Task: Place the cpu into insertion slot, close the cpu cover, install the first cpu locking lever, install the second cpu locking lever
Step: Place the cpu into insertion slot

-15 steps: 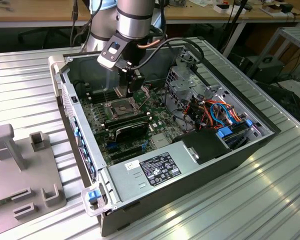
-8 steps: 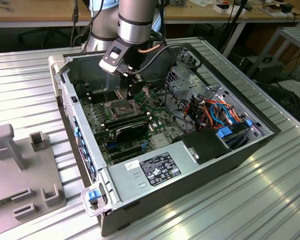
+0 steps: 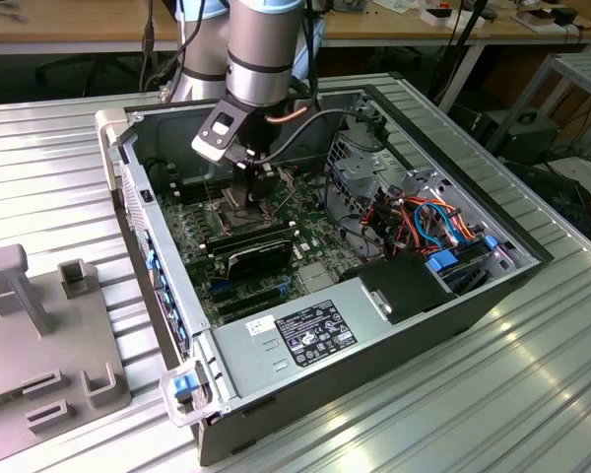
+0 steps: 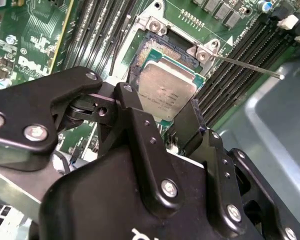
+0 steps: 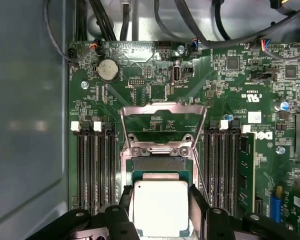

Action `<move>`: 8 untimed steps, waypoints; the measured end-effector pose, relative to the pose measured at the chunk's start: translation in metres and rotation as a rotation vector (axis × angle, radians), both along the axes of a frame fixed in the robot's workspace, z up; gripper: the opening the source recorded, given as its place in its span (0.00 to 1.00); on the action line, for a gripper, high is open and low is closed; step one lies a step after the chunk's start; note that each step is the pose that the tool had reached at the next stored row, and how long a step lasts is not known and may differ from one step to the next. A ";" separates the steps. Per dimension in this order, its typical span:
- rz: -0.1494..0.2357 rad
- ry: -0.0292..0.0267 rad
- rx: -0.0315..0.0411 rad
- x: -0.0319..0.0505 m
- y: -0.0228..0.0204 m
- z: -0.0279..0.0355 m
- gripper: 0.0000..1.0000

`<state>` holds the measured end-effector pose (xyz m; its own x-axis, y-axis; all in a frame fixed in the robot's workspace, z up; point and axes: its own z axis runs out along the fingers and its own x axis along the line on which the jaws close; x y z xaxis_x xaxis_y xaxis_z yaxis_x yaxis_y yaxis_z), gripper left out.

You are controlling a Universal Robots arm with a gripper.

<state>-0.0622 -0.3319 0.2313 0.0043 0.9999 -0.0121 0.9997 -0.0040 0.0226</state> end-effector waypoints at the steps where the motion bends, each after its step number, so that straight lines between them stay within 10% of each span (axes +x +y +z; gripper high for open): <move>1: -0.001 0.0000 -0.0001 -0.0001 0.0000 -0.0035 0.53; 8: -0.001 0.0001 0.0000 0.0000 -0.0028 -0.0195 0.53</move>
<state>-0.0622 -0.3346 0.2118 0.0058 0.9999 -0.0121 0.9997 -0.0055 0.0225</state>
